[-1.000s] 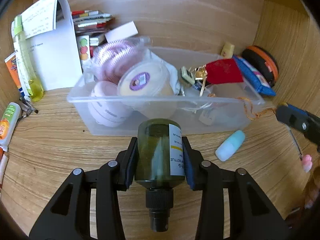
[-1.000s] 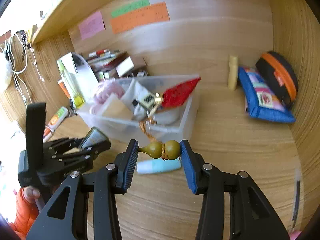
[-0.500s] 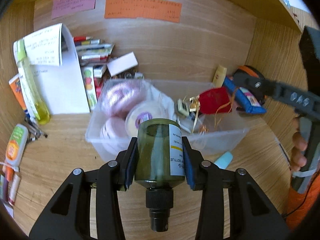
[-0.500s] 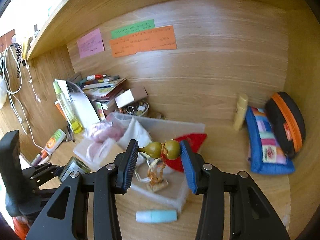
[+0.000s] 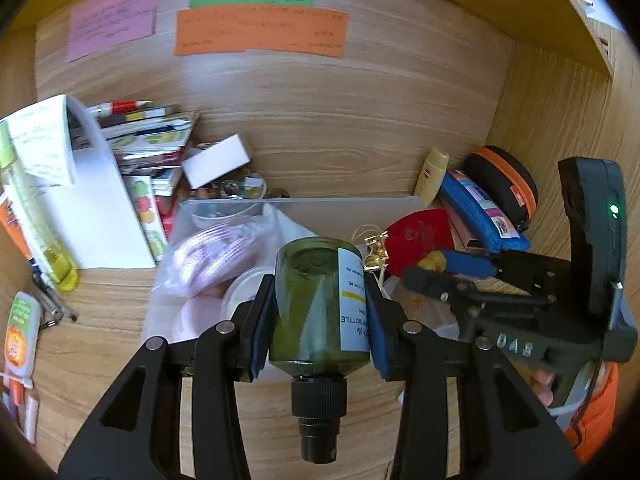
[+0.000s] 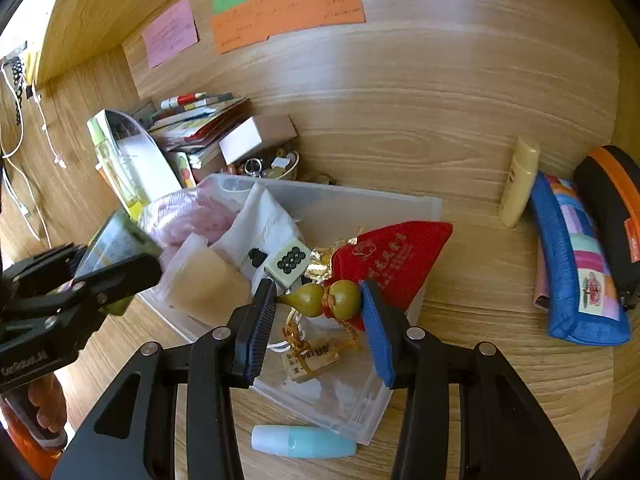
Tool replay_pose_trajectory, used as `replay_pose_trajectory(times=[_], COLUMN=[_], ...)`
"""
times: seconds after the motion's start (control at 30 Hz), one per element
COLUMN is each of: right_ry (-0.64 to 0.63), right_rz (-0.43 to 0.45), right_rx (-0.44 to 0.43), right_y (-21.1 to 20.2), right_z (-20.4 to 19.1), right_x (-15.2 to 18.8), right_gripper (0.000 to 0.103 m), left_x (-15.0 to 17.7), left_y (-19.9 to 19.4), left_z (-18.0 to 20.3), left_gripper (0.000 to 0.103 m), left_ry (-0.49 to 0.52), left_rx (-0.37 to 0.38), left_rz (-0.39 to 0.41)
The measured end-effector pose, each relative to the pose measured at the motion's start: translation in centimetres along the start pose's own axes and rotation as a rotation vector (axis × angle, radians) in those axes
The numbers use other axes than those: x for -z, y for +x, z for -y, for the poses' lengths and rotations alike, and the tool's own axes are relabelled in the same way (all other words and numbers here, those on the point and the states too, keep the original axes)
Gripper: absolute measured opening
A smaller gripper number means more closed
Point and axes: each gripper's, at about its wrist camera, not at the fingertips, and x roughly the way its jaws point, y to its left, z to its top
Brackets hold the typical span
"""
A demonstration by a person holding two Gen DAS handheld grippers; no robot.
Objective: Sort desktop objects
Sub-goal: 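Carry the spray bottle and the gourd beads over the clear box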
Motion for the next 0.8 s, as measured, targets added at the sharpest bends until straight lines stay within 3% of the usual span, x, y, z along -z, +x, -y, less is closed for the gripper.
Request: replay_pose_trajectory(times=[0.13,0.8], right_ry=[0.011,-0.089], right_rz=[-0.008,-0.001], right_rx=[-0.058,0.077], right_y=[0.1,0.4], right_z=[0.3,-0.8], right_x=[0.2,0.6], right_gripper=[0.040,0.040], left_x=[-0.4,-1.4], left_y=[1.6,5.1], left_z=[0.9,1.3], left_gripper=[0.041,0.040], left_ry=[0.024,0.040], left_rx=[0.009,0.047], left_rz=[-0.021,-0.075])
